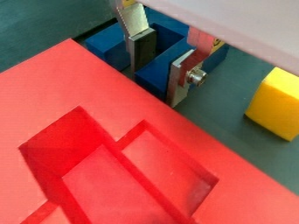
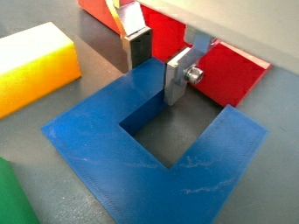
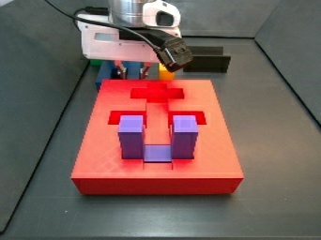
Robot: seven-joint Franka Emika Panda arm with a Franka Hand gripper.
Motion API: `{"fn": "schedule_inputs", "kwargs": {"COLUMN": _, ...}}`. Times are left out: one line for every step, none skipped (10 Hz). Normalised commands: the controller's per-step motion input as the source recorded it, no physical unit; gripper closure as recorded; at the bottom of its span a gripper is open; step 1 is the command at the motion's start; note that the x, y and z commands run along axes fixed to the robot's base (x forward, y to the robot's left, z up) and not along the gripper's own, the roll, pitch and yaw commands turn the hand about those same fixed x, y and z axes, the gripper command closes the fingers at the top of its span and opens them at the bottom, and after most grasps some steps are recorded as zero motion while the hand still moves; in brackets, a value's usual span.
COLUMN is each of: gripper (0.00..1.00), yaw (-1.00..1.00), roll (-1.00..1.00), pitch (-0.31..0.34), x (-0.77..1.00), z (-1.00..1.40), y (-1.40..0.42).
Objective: Pick up the blue object. Move up. Place the blue object on the fixture. Regrasp the blue object. Move to above the board. Insert the blue object.
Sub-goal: Pick up the blue object.
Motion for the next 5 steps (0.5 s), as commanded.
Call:
{"fn": "schedule_inputs", "kwargs": {"gripper": 1.00, "yaw": 0.00, "roll": 0.00, "pitch": 0.000, "x": 0.00, "z": 0.00, "y": 0.00}}
{"fn": "schedule_inputs", "kwargs": {"gripper": 1.00, "yaw": 0.00, "roll": 0.00, "pitch": 0.000, "x": 0.00, "z": 0.00, "y": 0.00}}
{"fn": "schedule_inputs", "kwargs": {"gripper": 1.00, "yaw": 0.00, "roll": 0.00, "pitch": 0.000, "x": 0.00, "z": 0.00, "y": 0.00}}
{"fn": "schedule_inputs", "kwargs": {"gripper": 1.00, "yaw": 0.00, "roll": 0.00, "pitch": 0.000, "x": 0.00, "z": 0.00, "y": 0.00}}
{"fn": "schedule_inputs", "kwargs": {"gripper": 1.00, "yaw": 0.00, "roll": 0.00, "pitch": 0.000, "x": 0.00, "z": 0.00, "y": 0.00}}
